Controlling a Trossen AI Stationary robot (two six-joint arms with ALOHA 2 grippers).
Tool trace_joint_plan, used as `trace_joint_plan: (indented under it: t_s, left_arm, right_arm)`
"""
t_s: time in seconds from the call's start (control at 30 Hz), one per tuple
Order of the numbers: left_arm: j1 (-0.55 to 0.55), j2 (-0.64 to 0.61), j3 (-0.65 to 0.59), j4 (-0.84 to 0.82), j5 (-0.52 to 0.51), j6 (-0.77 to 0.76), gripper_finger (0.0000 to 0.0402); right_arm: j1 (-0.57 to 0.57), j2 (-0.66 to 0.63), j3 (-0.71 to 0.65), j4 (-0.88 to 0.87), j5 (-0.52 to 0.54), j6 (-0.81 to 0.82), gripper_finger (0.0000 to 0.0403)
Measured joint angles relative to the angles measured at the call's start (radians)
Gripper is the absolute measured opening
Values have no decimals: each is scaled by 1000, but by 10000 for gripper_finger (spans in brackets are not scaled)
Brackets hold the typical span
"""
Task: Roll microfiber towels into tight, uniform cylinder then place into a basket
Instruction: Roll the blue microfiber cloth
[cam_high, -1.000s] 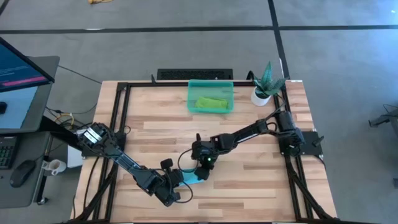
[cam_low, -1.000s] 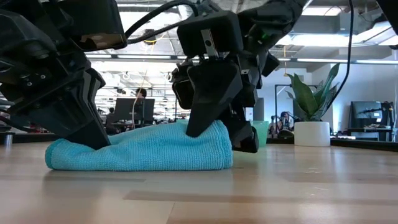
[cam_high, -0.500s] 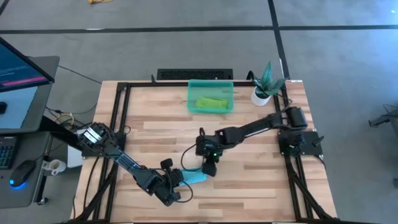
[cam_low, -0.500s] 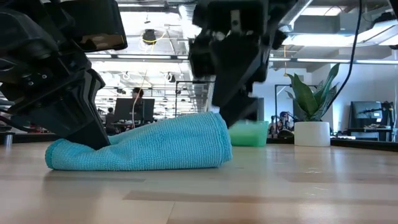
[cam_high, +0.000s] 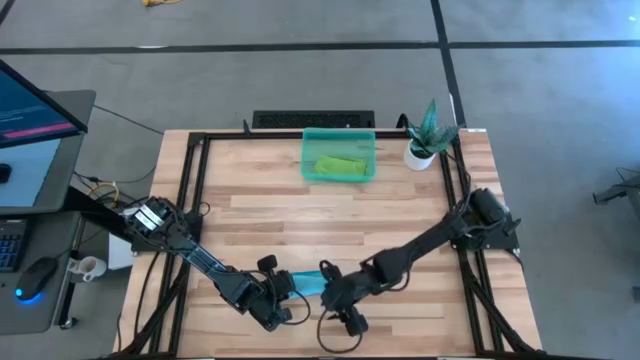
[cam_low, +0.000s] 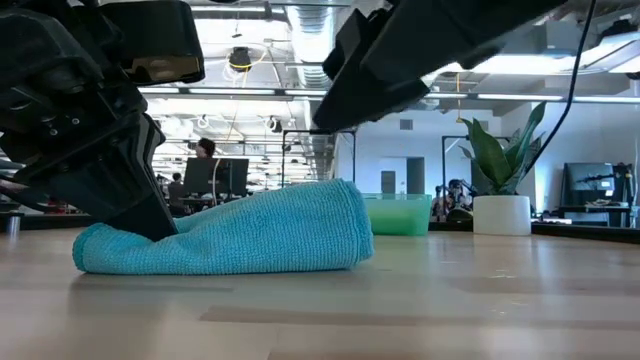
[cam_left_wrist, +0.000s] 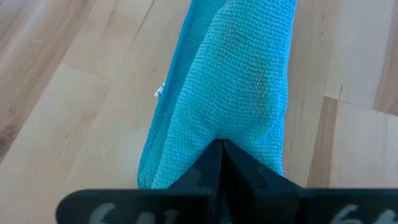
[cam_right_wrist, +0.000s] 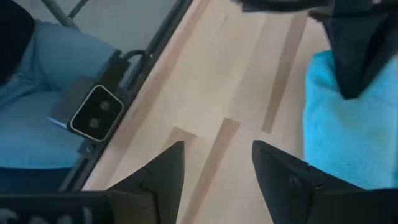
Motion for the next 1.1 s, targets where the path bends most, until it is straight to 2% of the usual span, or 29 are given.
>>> trace_joint_plan:
  t_s: [0.2, 0.37, 0.57, 0.67, 0.93, 1.1]
  left_arm:
    - [-1, 0, 0, 13, -16, 7, 2]
    - [-1, 1, 0, 14, -22, 8, 2]
    - [-1, 1, 1, 15, -25, 6, 2]
    - [-1, 1, 2, 14, -30, 6, 2]
    - [0, 2, 8, 14, -37, 5, 2]
    - [-4, 5, 45, -21, -31, 69, 2]
  right_arm:
    - [1, 21, 0, 22, 1, -9, 209]
    - [-43, 21, 2, 36, 49, 9, 209]
    - [-109, 55, -2, -7, 43, 67, 209]
    - [-122, 90, 10, 39, 20, 78, 209]
    - [-149, 161, 8, 1, 33, 157, 209]
    - [-166, 184, 10, 13, 14, 200, 209]
